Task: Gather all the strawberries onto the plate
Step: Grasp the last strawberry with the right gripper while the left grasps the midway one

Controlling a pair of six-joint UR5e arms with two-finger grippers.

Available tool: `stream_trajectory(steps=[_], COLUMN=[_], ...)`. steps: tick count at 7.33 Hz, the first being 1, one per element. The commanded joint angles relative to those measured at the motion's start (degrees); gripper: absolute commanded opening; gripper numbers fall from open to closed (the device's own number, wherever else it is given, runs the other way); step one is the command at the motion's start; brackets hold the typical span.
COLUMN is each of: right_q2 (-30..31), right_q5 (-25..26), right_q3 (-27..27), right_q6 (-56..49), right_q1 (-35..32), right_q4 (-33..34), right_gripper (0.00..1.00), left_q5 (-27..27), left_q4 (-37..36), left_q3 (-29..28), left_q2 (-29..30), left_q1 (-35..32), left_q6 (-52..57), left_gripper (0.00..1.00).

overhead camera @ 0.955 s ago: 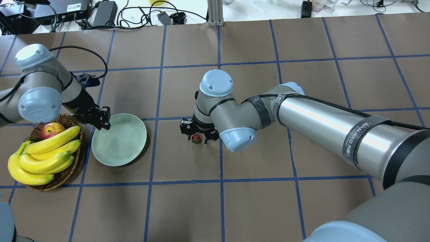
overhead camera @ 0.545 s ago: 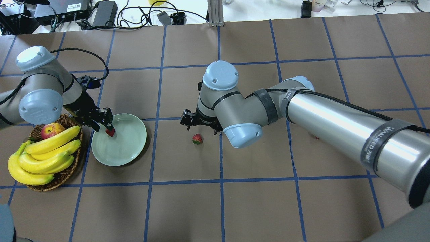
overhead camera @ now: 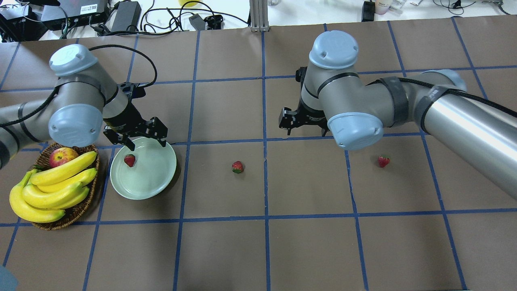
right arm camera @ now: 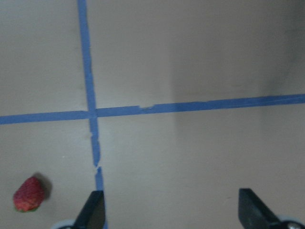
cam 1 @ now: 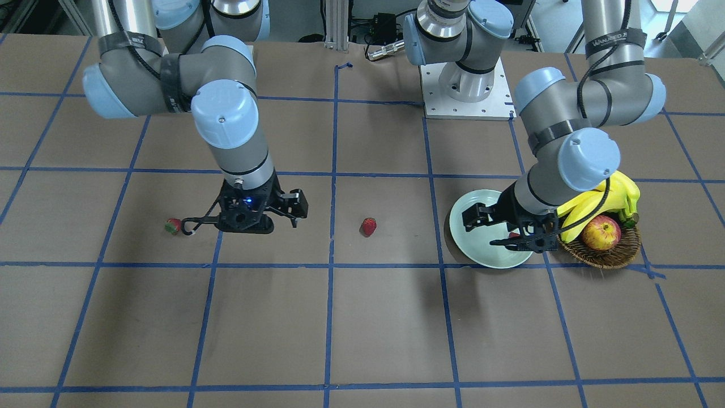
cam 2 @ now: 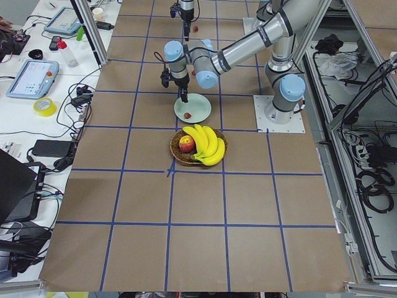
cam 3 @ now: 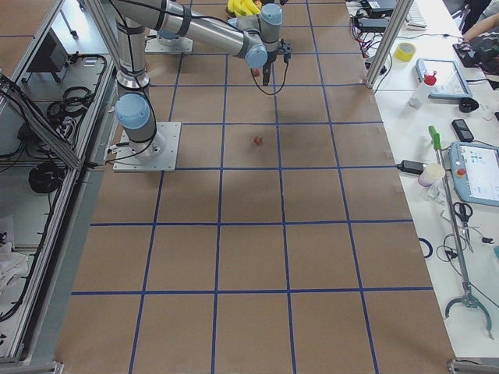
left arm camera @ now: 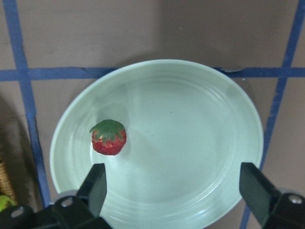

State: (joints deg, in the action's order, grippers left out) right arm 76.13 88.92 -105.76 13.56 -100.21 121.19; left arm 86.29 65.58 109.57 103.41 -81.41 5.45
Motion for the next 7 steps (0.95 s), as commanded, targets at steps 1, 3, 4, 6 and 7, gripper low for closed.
stream_trajectory(steps=[1,3,4,6,7], right_q2=[1.0,1.9,1.9,1.7,1.4], right_q5=[7.8,7.3,7.0,2.7,-0.1], right_q3=[-2.3,-8.0,-11.3,-17.6,-18.1], right_q6=[-9.2,-17.6,-21.7,-30.9,-33.8], right_q1=[5.3,11.2,14.5,21.2,22.3], right_q4=[-1.2,3.1,7.6,16.4,17.8], right_gripper=[0.98,0.96,0.97,0.97,0.98], left_q5=[-0.4,0.0,-0.2,-4.2,-7.2], left_q4=[-0.6,-1.7,-4.8,-8.1,-8.8], left_q3=[-0.1,-0.1,-0.1,0.3,0.6], left_q2=[0.5,1.5,2.5,6.0,7.5], left_q1=[-8.2,-16.5,-18.1,-18.6,-18.9], left_q6=[-10.3,-11.3,-12.6,-14.0,-14.8], left_gripper=[1.00,1.00,1.00,0.97,0.92])
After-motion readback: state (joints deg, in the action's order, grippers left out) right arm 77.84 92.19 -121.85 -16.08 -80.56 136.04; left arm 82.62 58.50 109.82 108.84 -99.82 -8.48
